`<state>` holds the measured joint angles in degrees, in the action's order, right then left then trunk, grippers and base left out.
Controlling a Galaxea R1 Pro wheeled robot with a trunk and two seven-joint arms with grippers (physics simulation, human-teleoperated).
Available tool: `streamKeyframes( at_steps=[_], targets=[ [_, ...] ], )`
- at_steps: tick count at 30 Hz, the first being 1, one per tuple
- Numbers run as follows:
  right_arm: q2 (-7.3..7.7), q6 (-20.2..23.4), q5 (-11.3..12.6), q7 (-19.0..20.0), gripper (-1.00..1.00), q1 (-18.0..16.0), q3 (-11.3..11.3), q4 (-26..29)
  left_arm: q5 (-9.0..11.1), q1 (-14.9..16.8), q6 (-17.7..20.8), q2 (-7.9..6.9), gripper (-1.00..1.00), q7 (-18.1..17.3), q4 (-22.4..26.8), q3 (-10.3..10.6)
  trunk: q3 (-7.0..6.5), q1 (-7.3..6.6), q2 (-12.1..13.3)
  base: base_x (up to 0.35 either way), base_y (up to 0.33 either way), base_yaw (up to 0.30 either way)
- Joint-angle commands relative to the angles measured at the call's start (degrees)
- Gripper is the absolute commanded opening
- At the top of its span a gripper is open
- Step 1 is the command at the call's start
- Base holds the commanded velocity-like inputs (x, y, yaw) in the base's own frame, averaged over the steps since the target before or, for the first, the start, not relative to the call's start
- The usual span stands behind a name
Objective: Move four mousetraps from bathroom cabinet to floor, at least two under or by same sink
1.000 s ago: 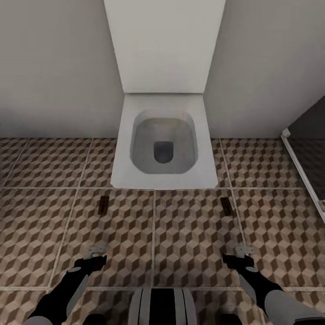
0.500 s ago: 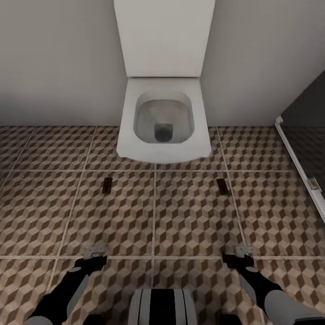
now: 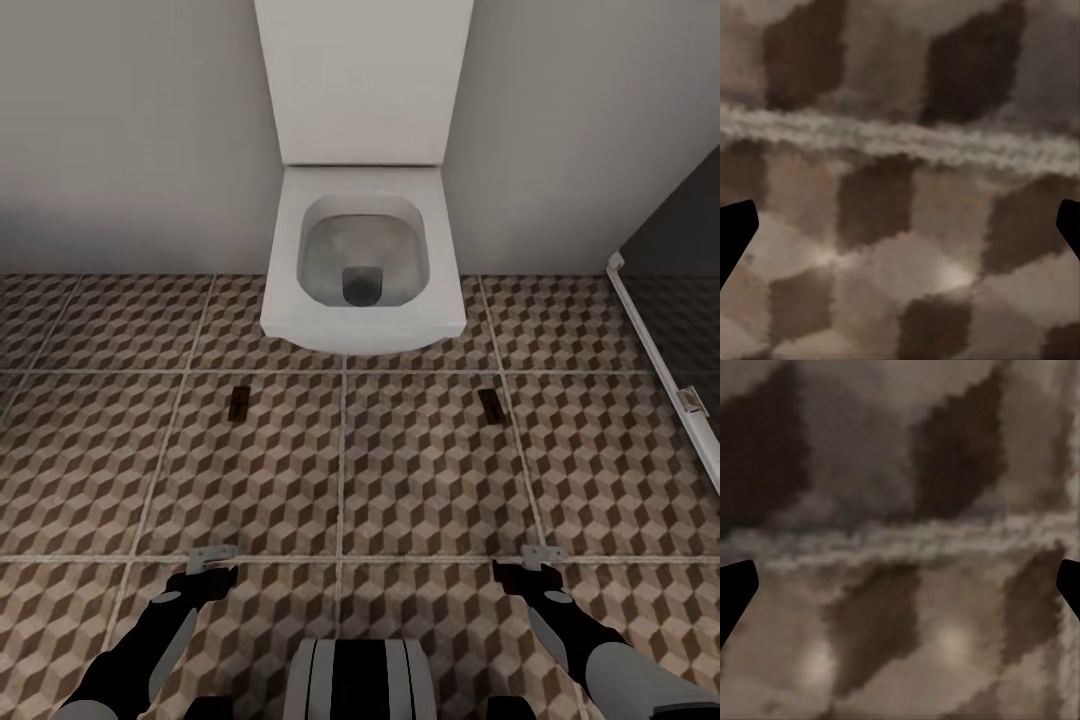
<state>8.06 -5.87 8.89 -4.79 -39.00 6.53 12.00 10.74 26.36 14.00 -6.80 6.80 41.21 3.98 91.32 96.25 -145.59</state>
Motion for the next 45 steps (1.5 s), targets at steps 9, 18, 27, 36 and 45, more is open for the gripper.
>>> streamKeyframes(
  at_steps=[9, 18, 27, 36, 45],
  targets=[
    [0.03, -0.2, 0.6, -0.2, 1.0, 0.0, 0.4, 0.0, 0.6, 0.0, 0.2, -0.01, 1.0, 0.6, 0.1, 0.4, 0.03, -0.01, 0.0, -0.003, 0.0, 0.0],
    [0.03, -0.2, 0.6, -0.2, 1.0, 0.0, 0.4, 0.0, 0.6, 0.0, 0.2, 0.03, 1.0, 0.6, 0.1, 0.4, -1.3, -0.16, 0.1, 0.0, 0.0, 0.0],
    [0.03, -0.2, 0.6, -0.2, 1.0, 0.0, 0.5, 0.0, 0.6, 0.0, 0.2, 0.03, 1.0, 0.6, 0.1, 0.5, -3.29, -0.4, 0.2, 0.0, 0.0, 0.0],
    [0.03, -0.2, 0.6, -0.2, 1.0, 0.0, 0.5, 0.0, 0.6, 0.0, 0.2, 0.03, 1.0, 0.6, 0.1, 0.4, -3.74, -0.45, 0.2, 0.0, 0.0, 0.0],
    [0.03, -0.2, 0.6, -0.2, 1.0, 0.0, 0.5, 0.0, 0.6, 0.0, 0.2, 0.03, 1.0, 0.6, 0.1, 0.5, -5.07, -0.6, 0.3, 0.0, 0.0, 0.0]
  ],
)
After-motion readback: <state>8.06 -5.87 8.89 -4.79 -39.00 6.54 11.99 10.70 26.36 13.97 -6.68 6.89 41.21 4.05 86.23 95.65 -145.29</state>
